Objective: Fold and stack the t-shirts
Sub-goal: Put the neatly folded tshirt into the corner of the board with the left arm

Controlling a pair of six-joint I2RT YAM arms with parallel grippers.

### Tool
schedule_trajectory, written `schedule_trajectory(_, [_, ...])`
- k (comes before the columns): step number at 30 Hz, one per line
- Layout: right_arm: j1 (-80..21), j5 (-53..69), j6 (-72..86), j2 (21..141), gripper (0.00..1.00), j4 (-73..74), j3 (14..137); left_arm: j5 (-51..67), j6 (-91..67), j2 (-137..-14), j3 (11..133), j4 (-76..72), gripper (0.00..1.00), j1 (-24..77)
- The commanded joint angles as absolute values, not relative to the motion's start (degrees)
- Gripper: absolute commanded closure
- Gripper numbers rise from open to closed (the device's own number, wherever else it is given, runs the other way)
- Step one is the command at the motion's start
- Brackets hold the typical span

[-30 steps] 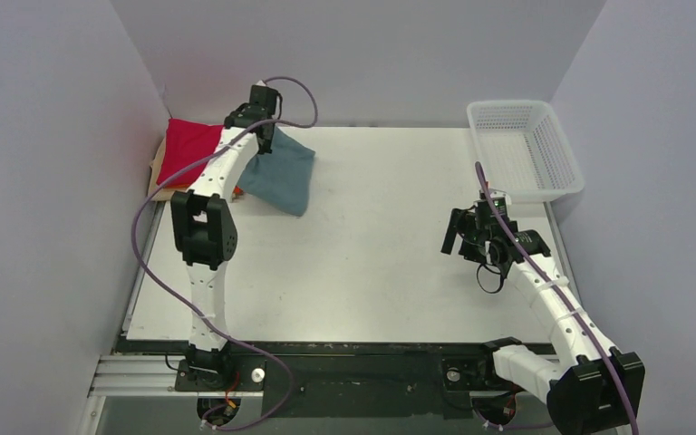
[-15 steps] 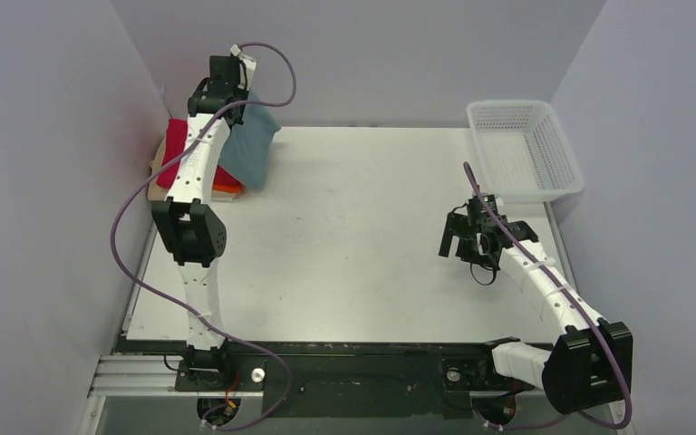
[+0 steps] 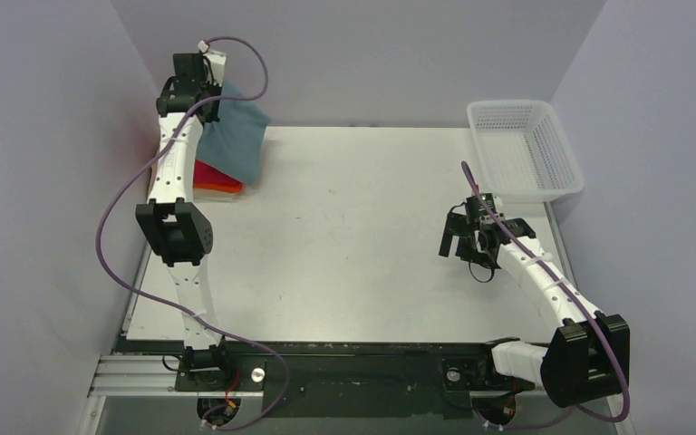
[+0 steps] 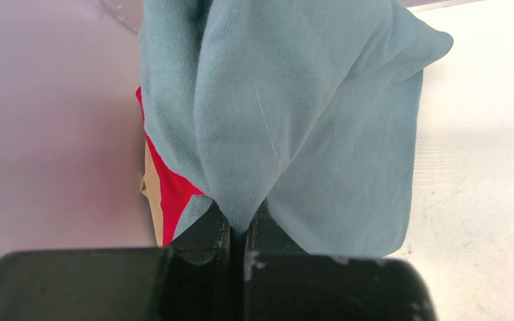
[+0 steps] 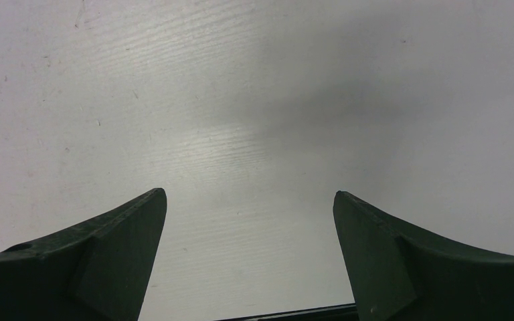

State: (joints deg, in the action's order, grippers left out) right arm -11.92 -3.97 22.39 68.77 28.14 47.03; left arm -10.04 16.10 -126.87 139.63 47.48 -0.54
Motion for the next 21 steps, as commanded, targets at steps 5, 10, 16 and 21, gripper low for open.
schedule_trajectory(5, [-11.6, -6.2, 23.7, 71.2, 0.11, 32.0, 49.6, 5.0, 14.7, -129.4, 141.6, 42.6, 1.0, -10.5])
schedule_trajectory(10, [-11.8, -3.8, 26.6, 73.0, 0.11, 32.2, 48.6, 10.7, 13.9, -135.5, 144.3, 39.0, 1.0, -13.9])
schedule_trajectory(16, [-13.0, -5.1, 28.1, 74.2, 0.11, 33.6, 50.4, 5.7, 13.1, -139.3, 144.9, 35.0, 1.0, -15.7])
schedule_trajectory(21, [-13.9, -6.1, 28.6, 75.0, 0.11, 34.4, 51.5, 1.4, 9.4, -140.6, 144.3, 32.3, 1.0, -17.6])
